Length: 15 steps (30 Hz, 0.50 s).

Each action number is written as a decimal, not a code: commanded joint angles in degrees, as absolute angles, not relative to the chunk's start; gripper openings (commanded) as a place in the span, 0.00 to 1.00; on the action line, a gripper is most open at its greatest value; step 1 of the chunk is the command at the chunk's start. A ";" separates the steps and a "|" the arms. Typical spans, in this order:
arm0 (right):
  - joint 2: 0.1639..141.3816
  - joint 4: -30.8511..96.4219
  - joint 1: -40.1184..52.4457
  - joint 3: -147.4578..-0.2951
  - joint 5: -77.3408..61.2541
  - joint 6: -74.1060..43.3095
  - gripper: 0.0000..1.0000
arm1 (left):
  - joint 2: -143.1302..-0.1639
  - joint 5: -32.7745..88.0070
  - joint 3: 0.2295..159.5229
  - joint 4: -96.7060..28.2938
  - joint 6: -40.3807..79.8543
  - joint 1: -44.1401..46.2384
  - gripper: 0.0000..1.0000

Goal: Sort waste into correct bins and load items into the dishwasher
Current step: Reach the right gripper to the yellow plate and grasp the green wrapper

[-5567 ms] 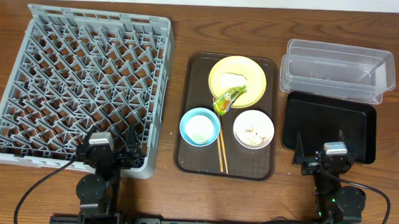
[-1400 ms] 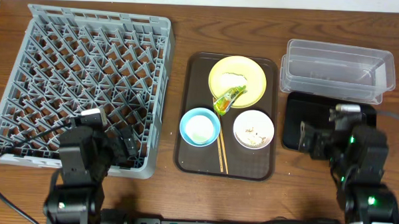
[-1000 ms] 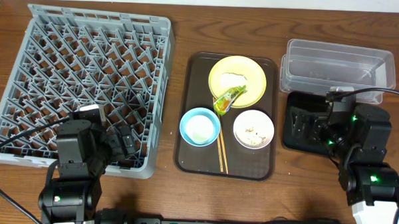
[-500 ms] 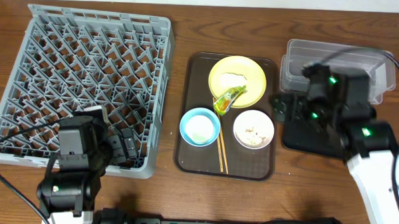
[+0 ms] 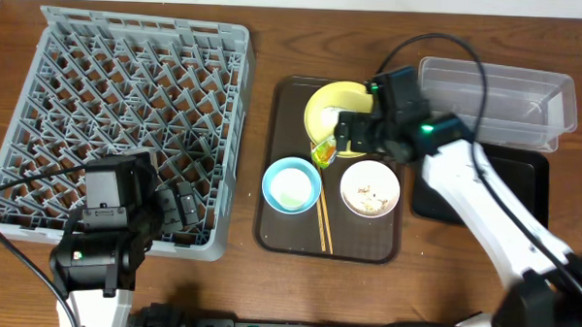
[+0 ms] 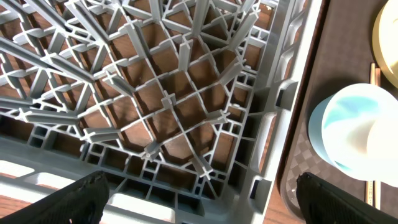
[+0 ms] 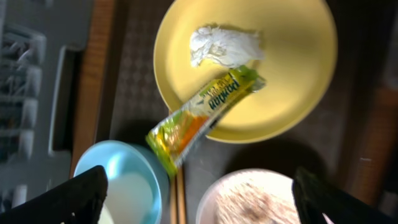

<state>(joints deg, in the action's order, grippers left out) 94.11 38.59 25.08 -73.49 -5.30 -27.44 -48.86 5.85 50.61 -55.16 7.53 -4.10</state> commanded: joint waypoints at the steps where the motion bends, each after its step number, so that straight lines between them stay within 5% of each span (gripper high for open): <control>1: 98.08 36.58 27.11 -74.59 -0.51 -35.40 0.91 | -48.88 5.76 52.16 -55.33 7.79 -4.38 0.98; 15: 110.02 28.45 29.32 -74.56 2.63 -42.83 0.82 | -48.93 5.78 52.10 -55.33 7.79 -4.38 0.98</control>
